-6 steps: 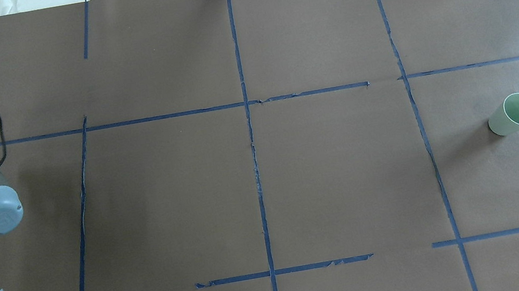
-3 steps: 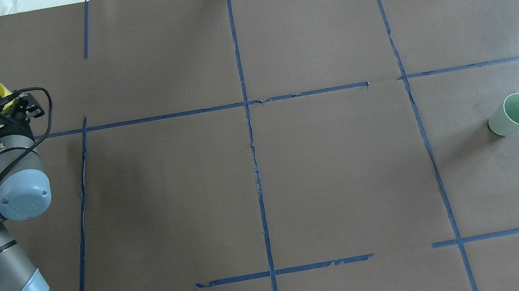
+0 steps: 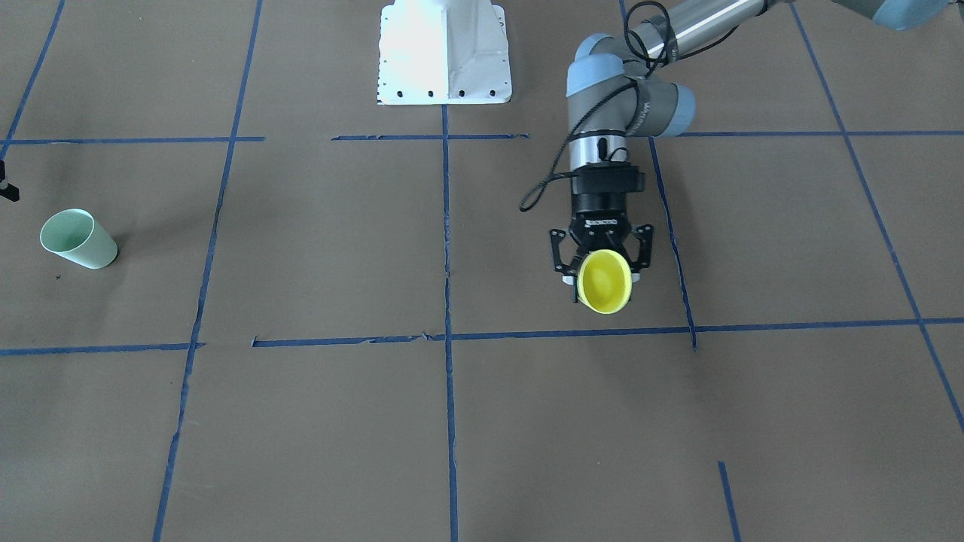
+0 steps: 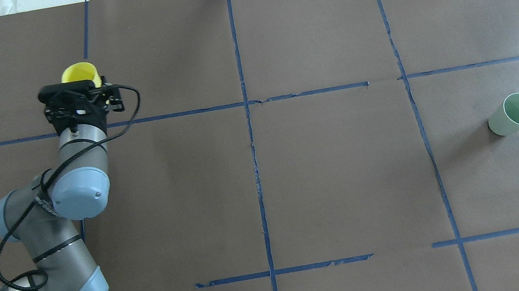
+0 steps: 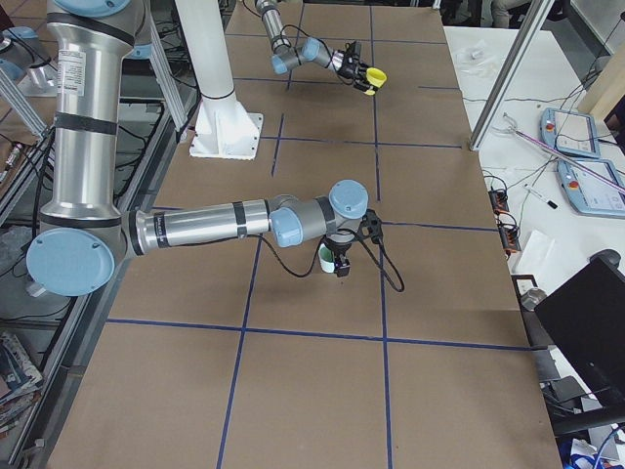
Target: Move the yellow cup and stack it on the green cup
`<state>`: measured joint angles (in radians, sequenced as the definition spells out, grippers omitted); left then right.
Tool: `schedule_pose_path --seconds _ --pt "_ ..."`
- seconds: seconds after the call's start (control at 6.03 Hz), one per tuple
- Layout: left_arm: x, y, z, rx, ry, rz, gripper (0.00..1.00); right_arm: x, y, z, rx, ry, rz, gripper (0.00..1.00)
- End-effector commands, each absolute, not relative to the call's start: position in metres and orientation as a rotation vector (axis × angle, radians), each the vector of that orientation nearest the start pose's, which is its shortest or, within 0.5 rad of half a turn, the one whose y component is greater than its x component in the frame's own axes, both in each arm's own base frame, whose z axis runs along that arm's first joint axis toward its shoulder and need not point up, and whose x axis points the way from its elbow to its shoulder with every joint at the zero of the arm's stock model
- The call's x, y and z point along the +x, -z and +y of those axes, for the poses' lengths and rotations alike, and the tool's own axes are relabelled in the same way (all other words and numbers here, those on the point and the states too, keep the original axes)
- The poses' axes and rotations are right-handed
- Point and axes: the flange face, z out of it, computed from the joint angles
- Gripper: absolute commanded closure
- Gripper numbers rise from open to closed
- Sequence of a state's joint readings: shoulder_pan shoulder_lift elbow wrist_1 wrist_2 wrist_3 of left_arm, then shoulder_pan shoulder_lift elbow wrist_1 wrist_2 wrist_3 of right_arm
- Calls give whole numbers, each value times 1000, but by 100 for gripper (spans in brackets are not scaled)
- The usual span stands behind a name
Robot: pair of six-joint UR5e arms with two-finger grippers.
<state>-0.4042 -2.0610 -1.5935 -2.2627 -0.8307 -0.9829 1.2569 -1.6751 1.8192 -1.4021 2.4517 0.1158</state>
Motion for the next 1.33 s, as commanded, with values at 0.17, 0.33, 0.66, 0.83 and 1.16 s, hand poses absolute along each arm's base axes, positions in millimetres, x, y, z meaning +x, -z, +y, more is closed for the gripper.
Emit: schedule_pose_path --seconds 0.17,0.33,0.66,0.83,1.16 --pt "575 -250 -413 1245 12 889 82 -98 -543 -465 126 348 -922 0" --pt "592 -251 -416 1265 21 941 83 -105 -538 -467 129 362 -925 0" --pt "597 -244 -404 1280 -2 994 81 -120 -521 -475 123 346 -938 0" --pt "600 -242 -399 1291 -10 1007 79 -130 -509 -481 125 342 -945 0" --pt "615 -258 -389 1284 -22 1011 77 -158 -466 -501 129 307 -973 0"
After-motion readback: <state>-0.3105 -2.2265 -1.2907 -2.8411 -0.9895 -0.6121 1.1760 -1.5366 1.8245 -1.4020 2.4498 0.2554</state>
